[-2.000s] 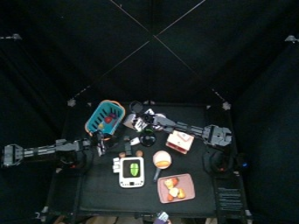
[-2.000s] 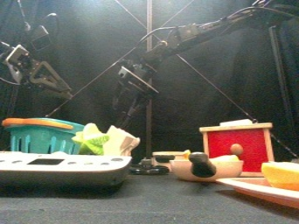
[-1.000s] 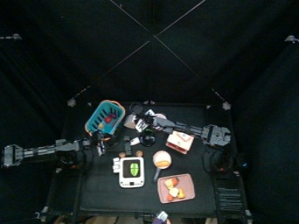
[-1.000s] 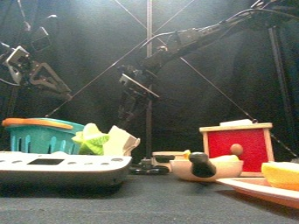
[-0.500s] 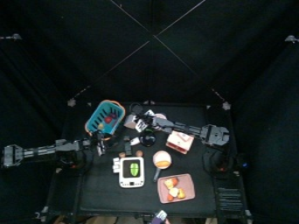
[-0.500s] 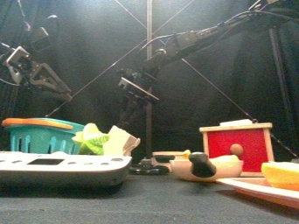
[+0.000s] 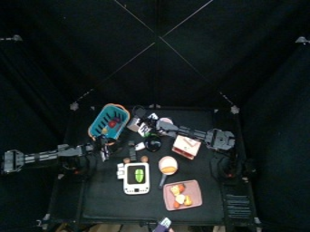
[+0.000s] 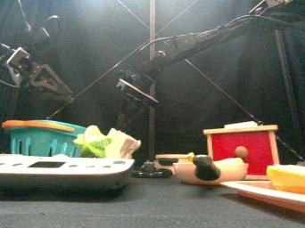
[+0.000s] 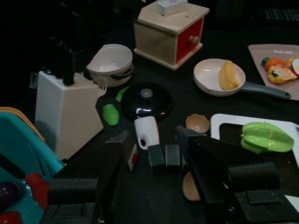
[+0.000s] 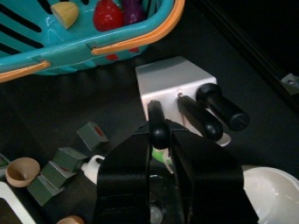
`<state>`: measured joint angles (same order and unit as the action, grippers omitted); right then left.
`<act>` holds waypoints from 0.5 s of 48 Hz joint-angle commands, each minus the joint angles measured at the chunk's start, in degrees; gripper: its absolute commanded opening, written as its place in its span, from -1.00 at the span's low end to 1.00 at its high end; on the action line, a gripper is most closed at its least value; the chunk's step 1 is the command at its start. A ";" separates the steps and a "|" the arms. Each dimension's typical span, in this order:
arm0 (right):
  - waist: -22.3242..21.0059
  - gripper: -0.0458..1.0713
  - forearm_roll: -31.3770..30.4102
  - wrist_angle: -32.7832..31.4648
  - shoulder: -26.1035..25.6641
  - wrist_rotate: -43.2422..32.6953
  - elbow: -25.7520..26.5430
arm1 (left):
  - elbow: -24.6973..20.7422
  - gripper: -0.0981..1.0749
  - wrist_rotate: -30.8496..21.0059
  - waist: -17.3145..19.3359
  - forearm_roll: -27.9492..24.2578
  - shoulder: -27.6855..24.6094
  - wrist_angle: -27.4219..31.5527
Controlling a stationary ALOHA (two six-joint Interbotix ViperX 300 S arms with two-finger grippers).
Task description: Grab cleaver
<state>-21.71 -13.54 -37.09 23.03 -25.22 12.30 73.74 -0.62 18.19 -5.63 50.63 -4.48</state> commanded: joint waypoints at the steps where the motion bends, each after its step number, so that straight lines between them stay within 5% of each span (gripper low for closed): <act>1: -0.35 -0.11 0.09 0.18 -1.58 0.09 1.49 | -0.62 0.61 0.09 0.26 -0.09 -0.09 -0.18; 24: -0.18 -0.13 0.62 0.18 -1.67 0.18 0.44 | -0.62 0.61 0.09 0.18 -0.09 -0.09 -0.18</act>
